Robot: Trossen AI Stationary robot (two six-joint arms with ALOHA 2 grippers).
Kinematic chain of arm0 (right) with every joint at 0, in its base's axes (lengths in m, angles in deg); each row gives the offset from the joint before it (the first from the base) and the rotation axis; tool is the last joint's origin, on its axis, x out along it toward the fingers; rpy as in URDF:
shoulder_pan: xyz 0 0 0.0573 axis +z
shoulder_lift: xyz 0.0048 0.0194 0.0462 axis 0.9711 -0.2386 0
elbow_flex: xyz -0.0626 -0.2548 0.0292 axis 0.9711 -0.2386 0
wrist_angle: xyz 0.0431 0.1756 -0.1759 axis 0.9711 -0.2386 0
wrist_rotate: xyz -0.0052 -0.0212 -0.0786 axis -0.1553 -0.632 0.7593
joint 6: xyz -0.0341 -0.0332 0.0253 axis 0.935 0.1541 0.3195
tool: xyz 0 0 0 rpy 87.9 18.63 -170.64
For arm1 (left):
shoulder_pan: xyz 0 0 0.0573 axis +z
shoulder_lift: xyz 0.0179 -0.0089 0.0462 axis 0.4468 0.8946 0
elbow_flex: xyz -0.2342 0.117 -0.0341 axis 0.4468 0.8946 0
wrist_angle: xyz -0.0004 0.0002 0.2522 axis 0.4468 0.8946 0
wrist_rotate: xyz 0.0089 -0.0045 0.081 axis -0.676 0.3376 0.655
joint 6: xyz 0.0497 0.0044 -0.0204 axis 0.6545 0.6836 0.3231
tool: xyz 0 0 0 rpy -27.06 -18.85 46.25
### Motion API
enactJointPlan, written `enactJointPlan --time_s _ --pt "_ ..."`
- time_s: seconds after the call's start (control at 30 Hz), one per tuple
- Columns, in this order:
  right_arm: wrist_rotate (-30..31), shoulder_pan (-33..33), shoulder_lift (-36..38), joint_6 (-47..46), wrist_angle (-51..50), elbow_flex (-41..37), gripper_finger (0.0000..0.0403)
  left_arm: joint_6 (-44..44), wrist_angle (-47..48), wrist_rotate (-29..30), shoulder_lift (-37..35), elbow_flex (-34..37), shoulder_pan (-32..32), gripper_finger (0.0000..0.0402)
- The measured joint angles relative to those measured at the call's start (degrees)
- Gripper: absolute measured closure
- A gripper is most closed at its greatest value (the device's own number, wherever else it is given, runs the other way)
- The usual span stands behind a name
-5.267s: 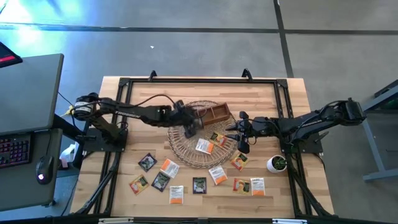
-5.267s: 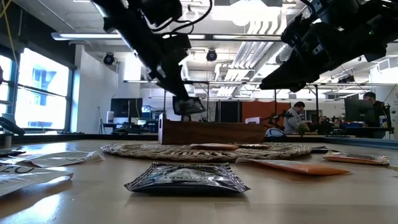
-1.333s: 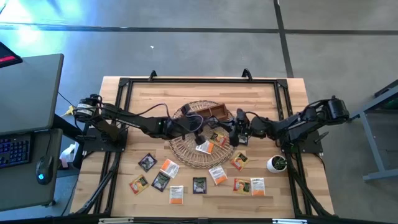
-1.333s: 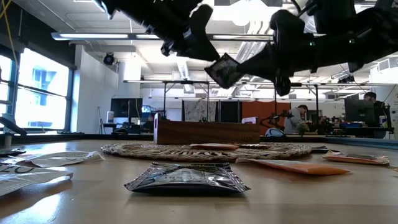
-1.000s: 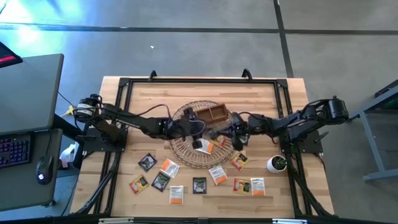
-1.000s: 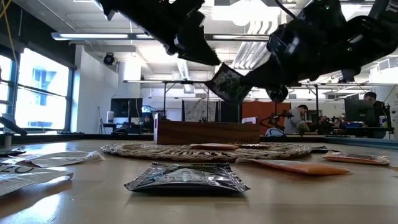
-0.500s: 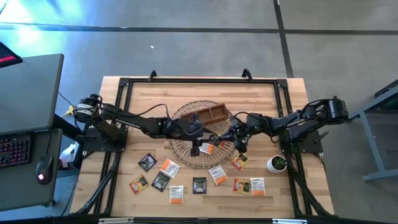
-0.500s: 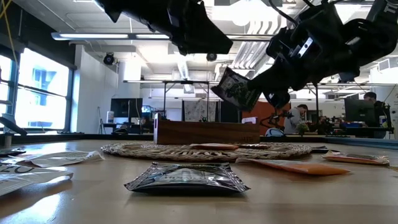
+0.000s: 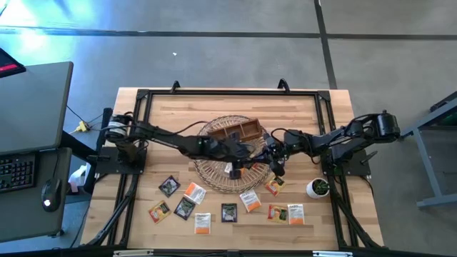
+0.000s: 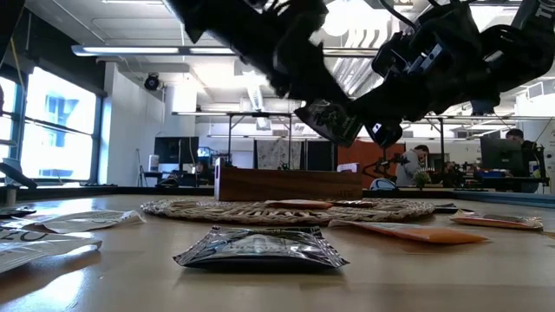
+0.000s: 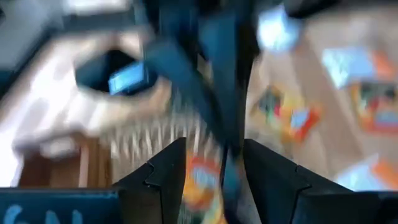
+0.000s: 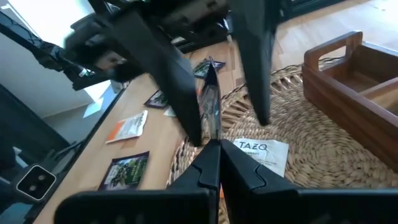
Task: Pick & Place Tea
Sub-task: Put the violet tea bag into the left section of the brown wooden organizer
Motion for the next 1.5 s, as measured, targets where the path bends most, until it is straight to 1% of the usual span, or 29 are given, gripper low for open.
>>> enactJointPlan --time_s 0.13,0.23,0.4,0.53,0.57,0.73,0.93,1.1,1.17,1.27,1.4,1.5 --pt "0.1 0.0 0.0 0.2 0.2 0.0 0.0399 0.0 4.1 -0.2 0.0 -2.8 0.0 0.0246" --pt "0.4 0.0 0.0 0.2 -0.3 0.0 0.04 0.0 5.6 -0.4 0.0 -3.0 0.0 0.0257" --pt "0.9 0.0 0.0 0.2 -0.6 0.0 0.0399 -0.1 7.9 -1.1 0.1 -2.9 0.0 0.031" --pt "0.8 0.0 0.0 0.3 -0.3 0.0 0.0399 -1.6 9.1 -6.9 0.1 -2.9 0.8 0.0353" --pt "0.8 0.0 0.0 0.4 -0.2 0.0 0.04 -2.5 9.4 -7.5 0.1 -2.9 0.9 0.0361" --pt "1.1 0.0 0.0 1.2 -0.3 0.0 0.0395 -3.7 10.3 -6.6 0.1 -2.9 1.2 0.0395" --pt "4.7 0.0 0.0 1.3 -0.5 0.0 0.0371 -4.8 10.9 -6.2 0.1 -2.9 1.2 0.0392" --pt "4.2 0.0 0.0 1.3 -0.6 0.0 0.0331 -10.0 10.9 -6.3 0.1 -2.9 1.1 0.0393" --pt "4.6 0.0 0.0 2.1 -0.6 0.0 0.0314 -10.7 10.6 -5.9 0.1 -2.9 1.1 0.0397" --pt "5.2 0.0 0.0 2.8 -0.6 0.0 0.0291 -12.2 11.0 -3.4 -0.3 -2.9 1.1 0.0398" --pt "5.3 0.0 0.4 3.3 -0.6 0.0 0.027 -13.7 14.1 -1.1 -3.8 -2.9 0.6 0.0398" --pt "5.2 0.0 0.9 3.8 -0.2 0.0 0.0261 -15.9 19.2 2.9 -5.7 -2.9 -0.7 0.0399"
